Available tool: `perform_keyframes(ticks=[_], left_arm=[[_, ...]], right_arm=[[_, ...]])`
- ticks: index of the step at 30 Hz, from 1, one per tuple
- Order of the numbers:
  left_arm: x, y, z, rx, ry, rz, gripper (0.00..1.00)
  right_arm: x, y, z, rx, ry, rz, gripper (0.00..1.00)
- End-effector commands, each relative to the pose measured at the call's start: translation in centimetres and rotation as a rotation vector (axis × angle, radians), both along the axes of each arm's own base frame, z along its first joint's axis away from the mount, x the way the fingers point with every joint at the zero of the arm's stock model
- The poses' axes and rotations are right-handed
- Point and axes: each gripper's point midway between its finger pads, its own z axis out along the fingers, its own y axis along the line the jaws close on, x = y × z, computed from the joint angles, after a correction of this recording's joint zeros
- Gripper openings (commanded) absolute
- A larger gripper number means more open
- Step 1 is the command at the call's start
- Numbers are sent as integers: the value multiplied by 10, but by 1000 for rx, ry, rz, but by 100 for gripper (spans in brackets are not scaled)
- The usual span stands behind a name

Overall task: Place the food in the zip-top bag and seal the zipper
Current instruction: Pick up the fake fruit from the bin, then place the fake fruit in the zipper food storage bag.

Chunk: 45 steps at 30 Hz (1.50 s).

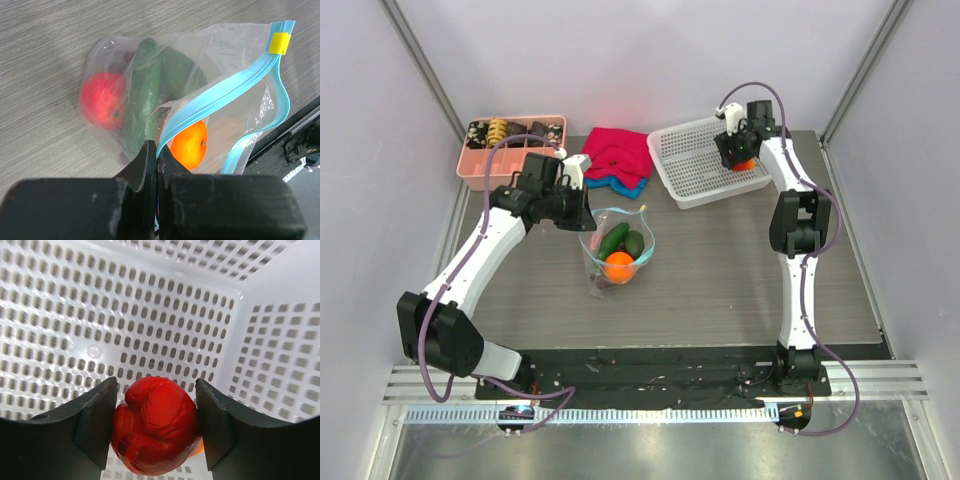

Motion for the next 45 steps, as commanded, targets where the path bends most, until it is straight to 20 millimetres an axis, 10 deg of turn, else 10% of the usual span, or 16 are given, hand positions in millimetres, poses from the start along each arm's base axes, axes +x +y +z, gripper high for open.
perform_keyframes(ticks=[1, 6, 10, 11, 12, 21, 34, 40, 45], left_arm=[[9, -6, 17, -41, -50, -6, 0], [11, -7, 20, -76, -31, 6, 0], [12, -9, 23, -134, 5, 20, 0], [14, -9, 25, -145, 4, 28, 0], [14, -9, 25, -152, 10, 27, 0], [14, -9, 27, -239, 74, 50, 0], [14, -15, 31, -295, 108, 34, 0], [11, -17, 34, -317, 117, 20, 0], [11, -15, 32, -321, 125, 21, 0]], right_arm=[[8, 30, 162, 234, -301, 17, 1], [-56, 85, 240, 560, -256, 132, 1], [-123, 138, 275, 823, -137, 228, 1], [-145, 158, 256, 862, -57, 267, 1], [-166, 170, 291, 890, -140, 337, 1], [-318, 284, 259, 800, -40, 748, 1], [-358, 337, 192, 678, 39, 942, 3], [-334, 337, 163, 553, -65, 918, 48], [-327, 335, 188, 549, -139, 896, 94]])
